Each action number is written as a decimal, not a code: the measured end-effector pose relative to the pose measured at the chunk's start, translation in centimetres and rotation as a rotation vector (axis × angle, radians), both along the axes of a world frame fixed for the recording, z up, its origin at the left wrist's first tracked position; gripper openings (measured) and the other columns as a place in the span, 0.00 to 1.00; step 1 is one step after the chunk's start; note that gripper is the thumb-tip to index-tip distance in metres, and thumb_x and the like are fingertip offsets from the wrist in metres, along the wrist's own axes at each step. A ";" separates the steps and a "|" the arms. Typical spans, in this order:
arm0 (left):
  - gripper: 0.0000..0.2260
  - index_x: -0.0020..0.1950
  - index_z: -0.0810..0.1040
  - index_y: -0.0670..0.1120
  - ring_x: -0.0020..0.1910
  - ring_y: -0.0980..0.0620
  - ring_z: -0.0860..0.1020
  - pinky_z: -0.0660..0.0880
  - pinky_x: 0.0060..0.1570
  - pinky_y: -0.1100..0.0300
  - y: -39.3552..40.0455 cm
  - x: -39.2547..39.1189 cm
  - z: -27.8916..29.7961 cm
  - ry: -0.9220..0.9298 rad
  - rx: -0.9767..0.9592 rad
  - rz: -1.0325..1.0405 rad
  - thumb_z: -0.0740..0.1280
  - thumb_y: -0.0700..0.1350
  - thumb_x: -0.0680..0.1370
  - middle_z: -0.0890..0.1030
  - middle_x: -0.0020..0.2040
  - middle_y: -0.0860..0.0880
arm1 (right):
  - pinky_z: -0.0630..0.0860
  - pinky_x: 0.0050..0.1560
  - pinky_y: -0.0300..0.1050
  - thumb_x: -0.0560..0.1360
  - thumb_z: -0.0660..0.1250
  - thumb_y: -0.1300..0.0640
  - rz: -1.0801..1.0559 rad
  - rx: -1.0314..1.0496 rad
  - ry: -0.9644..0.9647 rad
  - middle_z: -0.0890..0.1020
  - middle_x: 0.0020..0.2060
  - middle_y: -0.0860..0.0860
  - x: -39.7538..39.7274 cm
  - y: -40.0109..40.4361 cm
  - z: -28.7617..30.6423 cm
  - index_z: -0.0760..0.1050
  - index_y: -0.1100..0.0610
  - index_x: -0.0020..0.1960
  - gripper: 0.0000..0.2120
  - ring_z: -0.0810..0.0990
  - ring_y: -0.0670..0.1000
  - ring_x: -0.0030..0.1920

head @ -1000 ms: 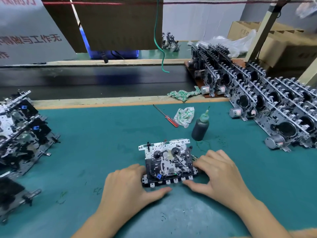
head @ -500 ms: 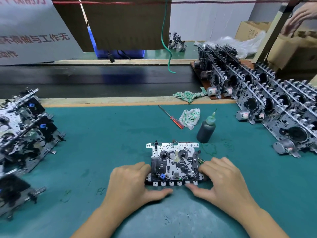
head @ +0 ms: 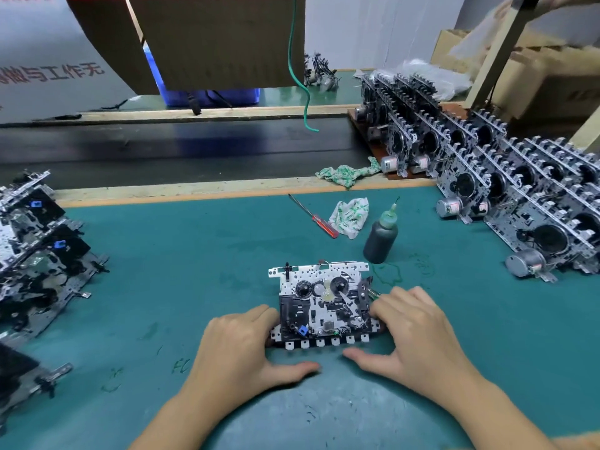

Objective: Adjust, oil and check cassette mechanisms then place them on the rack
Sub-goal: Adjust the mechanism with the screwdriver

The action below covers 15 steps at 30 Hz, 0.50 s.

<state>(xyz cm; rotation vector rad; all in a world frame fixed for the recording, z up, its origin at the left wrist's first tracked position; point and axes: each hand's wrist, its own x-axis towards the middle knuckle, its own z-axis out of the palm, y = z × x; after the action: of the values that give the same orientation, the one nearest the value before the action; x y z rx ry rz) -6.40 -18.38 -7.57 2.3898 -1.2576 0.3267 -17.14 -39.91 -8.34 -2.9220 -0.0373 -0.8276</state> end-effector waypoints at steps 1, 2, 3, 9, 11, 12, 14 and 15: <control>0.26 0.30 0.70 0.47 0.21 0.53 0.68 0.62 0.20 0.65 0.0 0.0 -0.1 -0.015 -0.013 -0.034 0.63 0.71 0.63 0.68 0.24 0.54 | 0.62 0.37 0.43 0.65 0.63 0.31 -0.015 0.000 0.004 0.72 0.27 0.47 0.0 0.0 0.0 0.73 0.57 0.31 0.27 0.70 0.51 0.29; 0.24 0.29 0.69 0.48 0.20 0.53 0.67 0.61 0.20 0.65 0.0 0.0 -0.2 -0.037 -0.026 -0.072 0.65 0.69 0.63 0.67 0.24 0.54 | 0.62 0.37 0.43 0.63 0.63 0.30 -0.041 0.001 0.002 0.72 0.25 0.47 -0.1 0.1 0.0 0.72 0.56 0.30 0.27 0.70 0.50 0.28; 0.23 0.29 0.68 0.48 0.20 0.52 0.67 0.60 0.21 0.66 0.1 0.0 -0.3 -0.061 -0.032 -0.103 0.66 0.68 0.63 0.67 0.24 0.53 | 0.61 0.36 0.42 0.63 0.63 0.30 -0.073 0.002 -0.002 0.71 0.24 0.47 -0.1 0.3 -0.1 0.71 0.56 0.28 0.28 0.69 0.50 0.26; 0.20 0.30 0.69 0.51 0.20 0.53 0.67 0.59 0.21 0.68 0.1 0.0 0.0 -0.066 -0.043 -0.069 0.65 0.67 0.62 0.67 0.24 0.54 | 0.64 0.36 0.43 0.66 0.64 0.34 0.009 0.007 0.009 0.73 0.27 0.48 -0.2 -0.2 -0.2 0.73 0.57 0.31 0.25 0.71 0.51 0.29; 0.20 0.30 0.68 0.51 0.20 0.53 0.67 0.58 0.22 0.68 0.1 0.0 -0.1 -0.083 -0.058 -0.065 0.65 0.67 0.62 0.67 0.23 0.54 | 0.64 0.36 0.43 0.68 0.64 0.36 0.031 -0.023 0.002 0.73 0.27 0.48 -0.1 -0.5 0.0 0.74 0.58 0.32 0.24 0.71 0.52 0.29; 0.20 0.30 0.67 0.51 0.19 0.53 0.67 0.58 0.22 0.68 0.1 0.0 -0.1 -0.095 -0.073 -0.060 0.66 0.66 0.63 0.66 0.23 0.53 | 0.64 0.35 0.43 0.69 0.63 0.37 0.031 -0.030 -0.007 0.73 0.27 0.48 -0.2 -0.4 0.0 0.74 0.58 0.31 0.24 0.71 0.52 0.28; 0.21 0.27 0.68 0.48 0.18 0.51 0.66 0.58 0.21 0.67 0.0 0.0 -0.3 -0.119 -0.093 -0.023 0.66 0.65 0.65 0.66 0.22 0.52 | 0.64 0.34 0.42 0.69 0.64 0.37 0.035 -0.027 -0.019 0.72 0.26 0.48 -0.2 -0.2 -0.2 0.74 0.58 0.31 0.24 0.70 0.51 0.28; 0.23 0.25 0.67 0.47 0.18 0.50 0.66 0.57 0.21 0.67 -0.1 -0.1 -0.3 -0.137 -0.094 0.003 0.65 0.65 0.66 0.66 0.21 0.51 | 0.63 0.34 0.42 0.68 0.64 0.36 0.040 -0.012 -0.019 0.72 0.26 0.48 -0.1 -0.1 -0.2 0.74 0.58 0.31 0.24 0.70 0.51 0.28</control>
<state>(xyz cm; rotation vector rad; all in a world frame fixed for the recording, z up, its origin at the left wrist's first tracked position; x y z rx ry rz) -6.45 -18.45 -7.90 2.3236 -1.2685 0.5461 -17.28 -40.06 -8.50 -2.9145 -0.1025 -0.8526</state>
